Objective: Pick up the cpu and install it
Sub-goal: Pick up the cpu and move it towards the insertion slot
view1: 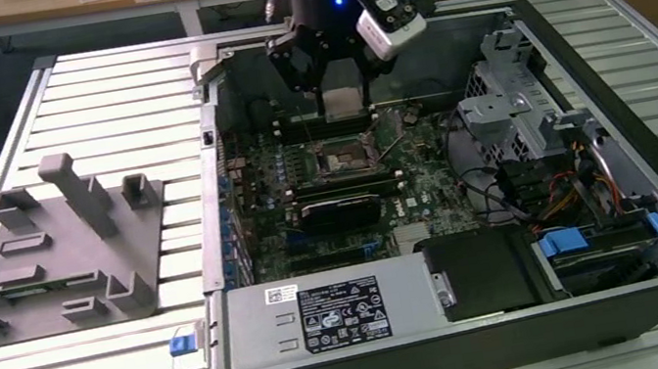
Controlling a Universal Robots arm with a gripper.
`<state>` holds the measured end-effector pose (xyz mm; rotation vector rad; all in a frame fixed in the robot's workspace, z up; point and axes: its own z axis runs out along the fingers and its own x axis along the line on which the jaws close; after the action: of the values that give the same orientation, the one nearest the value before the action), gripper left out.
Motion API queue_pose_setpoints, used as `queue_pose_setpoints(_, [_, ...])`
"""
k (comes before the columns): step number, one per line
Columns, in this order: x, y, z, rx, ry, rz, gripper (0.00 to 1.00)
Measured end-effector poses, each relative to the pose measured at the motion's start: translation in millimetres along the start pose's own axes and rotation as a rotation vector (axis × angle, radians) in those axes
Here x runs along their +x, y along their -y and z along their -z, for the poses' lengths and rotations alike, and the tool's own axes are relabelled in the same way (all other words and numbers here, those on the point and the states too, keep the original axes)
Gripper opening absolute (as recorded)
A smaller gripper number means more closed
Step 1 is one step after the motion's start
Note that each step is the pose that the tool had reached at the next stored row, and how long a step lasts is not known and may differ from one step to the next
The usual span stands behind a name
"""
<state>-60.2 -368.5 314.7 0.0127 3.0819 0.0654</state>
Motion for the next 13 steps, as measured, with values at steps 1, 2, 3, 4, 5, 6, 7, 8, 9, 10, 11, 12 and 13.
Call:
queue_pose_setpoints(1, [-0.1, -0.4, -1.9, 0.0001, -0.0003, 0.000, 0.55])
queue_pose_setpoints(2, [-0.2, -0.7, -3.7, 0.0001, -0.0004, 0.000, 0.55])
queue_pose_setpoints(3, [-0.2, -1.0, -5.5, 0.0001, -0.0004, 0.000, 0.55])
queue_pose_setpoints(4, [-0.1, -1.2, -7.3, 0.0002, -0.0006, 0.000, 0.55])
queue_pose_setpoints(5, [0.1, -1.6, -9.2, 0.0001, -0.0006, 0.000, 0.55])
queue_pose_setpoints(6, [0.1, -2.2, -11.0, 0.0002, -0.0006, 0.000, 0.55])
queue_pose_setpoints(7, [0.2, -3.1, -12.8, 0.0003, -0.0008, 0.000, 0.55])
queue_pose_setpoints(8, [0.4, -4.7, -14.8, 0.0002, -0.0008, 0.000, 0.55])
queue_pose_setpoints(9, [0.5, -6.3, -16.6, 0.0001, -0.0009, 0.000, 0.55])
queue_pose_setpoints(10, [0.6, -8.1, -18.5, 0.0002, -0.0011, 0.000, 0.55])
queue_pose_setpoints(11, [0.8, -9.7, -20.4, 0.0001, -0.0011, 0.000, 0.55])
queue_pose_setpoints(12, [0.9, -11.0, -22.3, 0.0001, -0.0012, 0.000, 0.55])
queue_pose_setpoints(13, [0.9, -11.8, -24.1, 0.0001, -0.0012, 0.000, 0.55])
